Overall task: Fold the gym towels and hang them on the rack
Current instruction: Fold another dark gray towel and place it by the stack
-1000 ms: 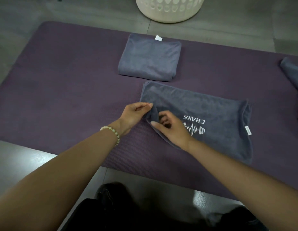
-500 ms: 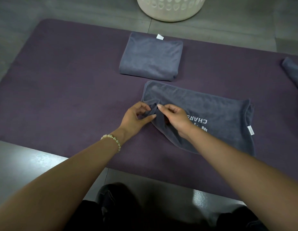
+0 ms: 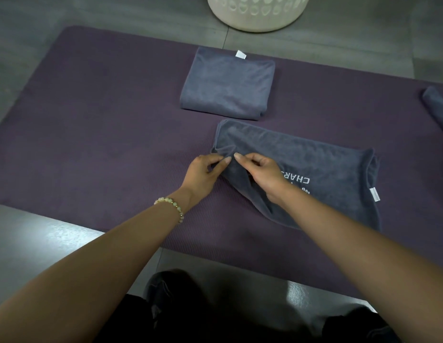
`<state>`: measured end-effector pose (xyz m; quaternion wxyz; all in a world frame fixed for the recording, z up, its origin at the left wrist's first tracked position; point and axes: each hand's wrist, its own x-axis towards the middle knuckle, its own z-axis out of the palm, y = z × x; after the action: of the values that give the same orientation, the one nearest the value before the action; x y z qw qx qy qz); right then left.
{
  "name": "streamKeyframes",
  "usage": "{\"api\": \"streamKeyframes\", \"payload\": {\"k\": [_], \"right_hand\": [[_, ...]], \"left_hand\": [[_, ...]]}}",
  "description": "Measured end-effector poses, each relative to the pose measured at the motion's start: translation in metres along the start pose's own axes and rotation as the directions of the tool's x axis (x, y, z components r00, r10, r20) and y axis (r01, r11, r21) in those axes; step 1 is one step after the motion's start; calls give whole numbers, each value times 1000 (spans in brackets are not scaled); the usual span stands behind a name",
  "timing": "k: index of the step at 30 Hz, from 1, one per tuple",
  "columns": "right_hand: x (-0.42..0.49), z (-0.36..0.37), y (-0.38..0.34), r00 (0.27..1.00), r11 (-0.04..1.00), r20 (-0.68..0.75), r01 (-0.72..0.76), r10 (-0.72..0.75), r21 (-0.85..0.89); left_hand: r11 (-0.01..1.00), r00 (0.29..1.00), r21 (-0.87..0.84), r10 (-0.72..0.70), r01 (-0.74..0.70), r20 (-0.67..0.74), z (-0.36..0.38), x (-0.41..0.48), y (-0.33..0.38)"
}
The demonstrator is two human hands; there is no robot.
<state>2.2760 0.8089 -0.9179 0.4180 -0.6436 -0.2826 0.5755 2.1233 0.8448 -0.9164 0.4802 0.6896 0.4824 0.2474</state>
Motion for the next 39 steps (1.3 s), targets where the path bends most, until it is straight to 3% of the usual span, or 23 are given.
{"api": "streamKeyframes", "payload": {"k": [6,8,11,14,18,23,26,28,29,31,33,35,37,39], "right_hand": [[-6,-8,5,992,986,122,37,-18,-160],[-6,-10,5,990,983,144,28,-1,-180],[-6,-13,13,971,963,235,18,48,-268],[-7,-22,26,974,957,215,-5,71,-291],[-5,-44,30,995,965,97,-13,39,-260],[-2,-69,43,998,934,-5,61,-67,-351],[-5,-90,45,971,786,-37,170,-238,-594],[-8,-108,44,951,650,-47,172,-306,-740],[-10,-119,45,955,579,-48,137,-294,-804],[-13,-146,51,981,422,-49,35,-186,-906],[-14,-179,59,991,302,-99,-69,-86,-951],[-14,-213,60,975,283,-223,-206,-27,-937],[-14,-237,55,933,345,-358,-345,27,-873],[-15,-247,52,907,403,-419,-367,-48,-839]], "left_hand": [[927,968,-285,-216,244,127,-13,0,5],[903,949,-297,-279,311,148,-20,-2,0],[931,915,-34,-351,364,198,-34,-7,-21],[868,829,260,-487,423,276,-43,-15,-42],[875,840,283,-466,392,277,-41,-16,-49],[863,869,185,-489,470,75,-25,-3,-44],[907,967,338,-249,251,-49,-8,6,-26],[849,997,529,-31,-12,72,9,13,-13],[791,986,602,7,-109,169,19,17,-9],[671,945,711,-47,-210,323,38,23,-10],[569,912,795,-180,-210,369,49,26,-18],[484,905,853,-245,-195,346,51,28,-26],[450,921,873,-227,-189,317,52,29,-29],[451,949,872,-144,-189,280,58,31,-27]]}}
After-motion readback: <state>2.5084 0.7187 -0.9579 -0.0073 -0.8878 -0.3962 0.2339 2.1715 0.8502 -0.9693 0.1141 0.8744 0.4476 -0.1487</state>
